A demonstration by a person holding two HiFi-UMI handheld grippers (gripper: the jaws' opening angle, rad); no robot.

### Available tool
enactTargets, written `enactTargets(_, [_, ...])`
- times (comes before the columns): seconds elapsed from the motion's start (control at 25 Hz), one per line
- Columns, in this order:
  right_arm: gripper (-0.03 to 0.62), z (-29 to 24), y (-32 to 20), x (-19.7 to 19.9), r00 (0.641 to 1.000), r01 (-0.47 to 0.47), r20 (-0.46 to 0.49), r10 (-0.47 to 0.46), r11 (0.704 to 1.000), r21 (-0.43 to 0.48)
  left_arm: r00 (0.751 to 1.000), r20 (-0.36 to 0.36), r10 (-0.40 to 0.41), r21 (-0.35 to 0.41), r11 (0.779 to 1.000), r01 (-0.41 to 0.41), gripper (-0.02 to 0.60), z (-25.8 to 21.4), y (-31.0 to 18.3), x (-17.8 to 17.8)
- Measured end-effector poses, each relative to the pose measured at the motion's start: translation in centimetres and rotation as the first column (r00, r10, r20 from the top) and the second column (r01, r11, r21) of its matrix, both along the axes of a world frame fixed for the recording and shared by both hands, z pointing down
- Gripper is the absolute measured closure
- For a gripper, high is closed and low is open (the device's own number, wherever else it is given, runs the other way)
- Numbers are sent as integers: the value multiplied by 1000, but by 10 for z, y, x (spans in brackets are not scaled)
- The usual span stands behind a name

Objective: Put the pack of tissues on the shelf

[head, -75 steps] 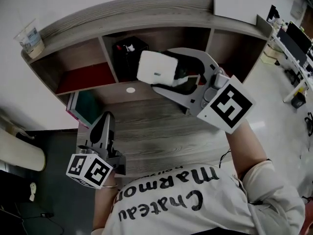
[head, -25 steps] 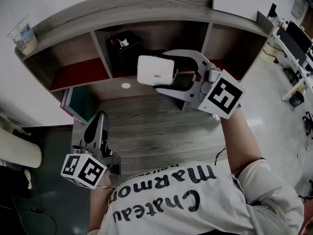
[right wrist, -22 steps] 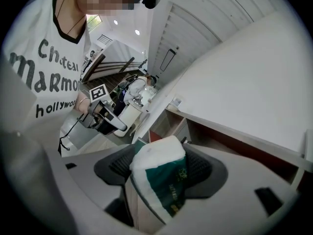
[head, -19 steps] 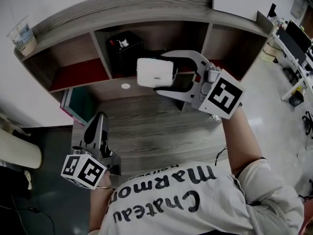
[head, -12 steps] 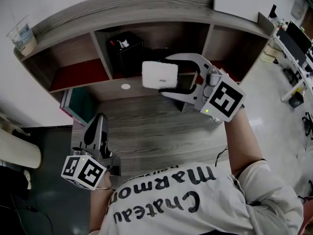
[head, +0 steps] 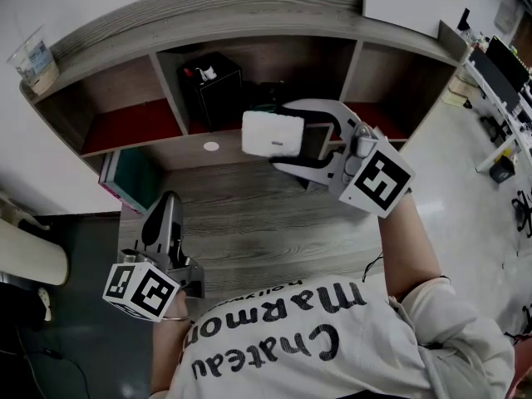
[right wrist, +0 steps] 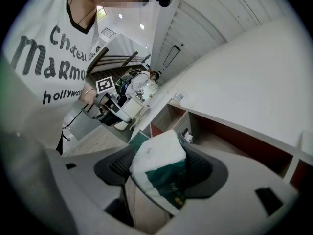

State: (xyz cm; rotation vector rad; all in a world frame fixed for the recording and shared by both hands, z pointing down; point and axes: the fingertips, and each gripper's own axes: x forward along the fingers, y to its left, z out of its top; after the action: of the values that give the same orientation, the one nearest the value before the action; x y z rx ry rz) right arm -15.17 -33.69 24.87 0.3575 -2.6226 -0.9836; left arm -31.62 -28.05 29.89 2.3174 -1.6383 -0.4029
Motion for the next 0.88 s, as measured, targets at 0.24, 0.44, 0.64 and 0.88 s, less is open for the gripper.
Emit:
enactTargets(0.24, [278, 9, -3, 0, 1000, -25, -6, 25, 999, 28, 1000, -1, -1, -1, 1000, 1, 563, -1, 0, 2])
enactTargets(0.44, [454, 23, -13, 5, 997, -54, 54, 59, 995, -89, 1000, 2, -6, 1, 1000, 6, 563, -2, 0, 1])
enactTargets(0.64, [454, 19, -21, 5, 987, -95, 121, 106, 990, -101, 1000, 0, -14, -3, 1000, 14, 563, 1, -2, -2])
enactTargets(0.88, [453, 15, -25, 1, 986, -97, 129, 109, 991, -97, 1000, 3, -18, -5, 1000, 19, 563, 1, -1, -5])
